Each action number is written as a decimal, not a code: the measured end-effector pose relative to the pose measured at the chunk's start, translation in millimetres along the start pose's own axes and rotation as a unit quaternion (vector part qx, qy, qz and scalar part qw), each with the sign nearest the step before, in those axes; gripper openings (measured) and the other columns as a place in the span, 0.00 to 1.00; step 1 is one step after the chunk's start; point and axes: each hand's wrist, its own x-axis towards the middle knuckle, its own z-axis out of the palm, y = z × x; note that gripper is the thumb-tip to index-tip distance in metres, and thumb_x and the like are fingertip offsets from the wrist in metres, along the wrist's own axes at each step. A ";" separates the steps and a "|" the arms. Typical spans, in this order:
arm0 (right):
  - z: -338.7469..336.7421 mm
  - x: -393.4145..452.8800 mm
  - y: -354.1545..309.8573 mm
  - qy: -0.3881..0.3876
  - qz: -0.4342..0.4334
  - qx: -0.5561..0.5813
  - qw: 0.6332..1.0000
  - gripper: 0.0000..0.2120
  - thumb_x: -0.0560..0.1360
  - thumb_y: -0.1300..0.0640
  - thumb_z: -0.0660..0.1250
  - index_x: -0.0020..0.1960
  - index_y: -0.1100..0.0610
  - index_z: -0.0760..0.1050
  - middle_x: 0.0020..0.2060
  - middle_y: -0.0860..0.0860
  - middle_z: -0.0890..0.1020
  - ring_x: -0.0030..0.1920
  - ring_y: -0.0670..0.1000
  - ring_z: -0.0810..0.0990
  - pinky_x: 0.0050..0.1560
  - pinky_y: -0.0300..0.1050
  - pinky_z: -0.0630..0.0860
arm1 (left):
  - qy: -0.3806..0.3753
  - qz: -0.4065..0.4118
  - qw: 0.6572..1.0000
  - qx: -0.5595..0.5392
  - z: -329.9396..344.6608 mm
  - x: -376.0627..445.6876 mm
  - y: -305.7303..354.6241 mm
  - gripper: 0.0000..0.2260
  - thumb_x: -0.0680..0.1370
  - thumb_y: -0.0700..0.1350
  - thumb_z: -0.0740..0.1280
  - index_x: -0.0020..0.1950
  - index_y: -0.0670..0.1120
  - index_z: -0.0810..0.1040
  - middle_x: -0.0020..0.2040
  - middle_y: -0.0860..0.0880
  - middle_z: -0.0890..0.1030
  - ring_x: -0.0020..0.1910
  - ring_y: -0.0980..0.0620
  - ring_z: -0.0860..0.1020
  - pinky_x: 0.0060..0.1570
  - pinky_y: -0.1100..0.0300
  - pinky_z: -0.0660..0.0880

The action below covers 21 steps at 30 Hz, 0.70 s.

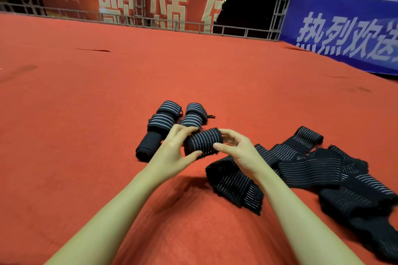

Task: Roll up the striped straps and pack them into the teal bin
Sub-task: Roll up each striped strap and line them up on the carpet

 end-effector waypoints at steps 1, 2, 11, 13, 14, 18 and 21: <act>1.3 0.8 2.5 0.005 0.003 -0.001 1.000 0.14 0.73 0.65 0.71 0.57 0.54 0.78 0.51 0.50 0.84 0.51 0.46 0.81 0.50 0.36 0.75 | -0.001 0.001 1.000 0.018 1.1 -2.3 -0.9 0.24 0.72 0.47 0.72 0.65 0.43 0.73 0.54 0.49 0.70 0.53 0.61 0.70 0.55 0.72 0.67; 3.8 1.9 4.1 0.014 0.004 -0.007 1.000 0.14 0.73 0.65 0.71 0.57 0.55 0.78 0.52 0.51 0.83 0.51 0.45 0.81 0.49 0.35 0.75 | 0.003 0.000 0.999 0.034 2.6 -4.3 -2.0 0.24 0.72 0.49 0.71 0.65 0.43 0.73 0.53 0.49 0.70 0.53 0.59 0.71 0.55 0.69 0.68; 50.9 18.7 31.6 0.089 -0.010 -0.064 0.994 0.17 0.74 0.66 0.69 0.59 0.54 0.71 0.54 0.50 0.76 0.41 0.48 0.79 0.44 0.33 0.75 | 0.057 -0.059 0.986 0.146 24.4 -32.9 -21.0 0.22 0.72 0.57 0.65 0.61 0.49 0.70 0.55 0.45 0.76 0.51 0.44 0.77 0.49 0.49 0.74; 59.2 24.5 39.6 0.087 -0.006 -0.076 0.993 0.15 0.74 0.67 0.68 0.58 0.55 0.72 0.53 0.50 0.77 0.44 0.51 0.79 0.46 0.35 0.77 | 0.043 -0.058 0.984 0.163 23.1 -39.8 -30.6 0.22 0.71 0.57 0.64 0.62 0.49 0.69 0.55 0.45 0.76 0.51 0.43 0.77 0.48 0.49 0.74; 63.1 27.9 43.9 0.082 -0.003 -0.082 0.993 0.15 0.74 0.67 0.68 0.57 0.55 0.72 0.54 0.50 0.77 0.45 0.53 0.80 0.49 0.40 0.78 | 0.036 -0.053 0.982 0.178 21.9 -42.4 -36.2 0.22 0.71 0.56 0.63 0.63 0.49 0.69 0.55 0.44 0.77 0.51 0.43 0.78 0.47 0.49 0.74; 76.9 43.1 60.0 0.066 -0.005 -0.112 0.991 0.16 0.75 0.67 0.67 0.57 0.52 0.71 0.56 0.50 0.77 0.48 0.54 0.80 0.56 0.51 0.77 | 0.031 -0.048 0.967 0.248 17.1 -43.5 -54.5 0.22 0.71 0.55 0.63 0.62 0.47 0.71 0.54 0.45 0.78 0.49 0.46 0.77 0.47 0.52 0.65; 86.0 58.5 72.5 0.065 -0.003 -0.125 0.990 0.16 0.75 0.66 0.66 0.61 0.54 0.72 0.58 0.52 0.78 0.51 0.55 0.81 0.58 0.53 0.77 | 0.031 -0.043 0.953 0.297 17.6 -40.5 -68.8 0.24 0.68 0.53 0.69 0.61 0.45 0.73 0.53 0.44 0.80 0.47 0.45 0.79 0.45 0.52 0.61</act>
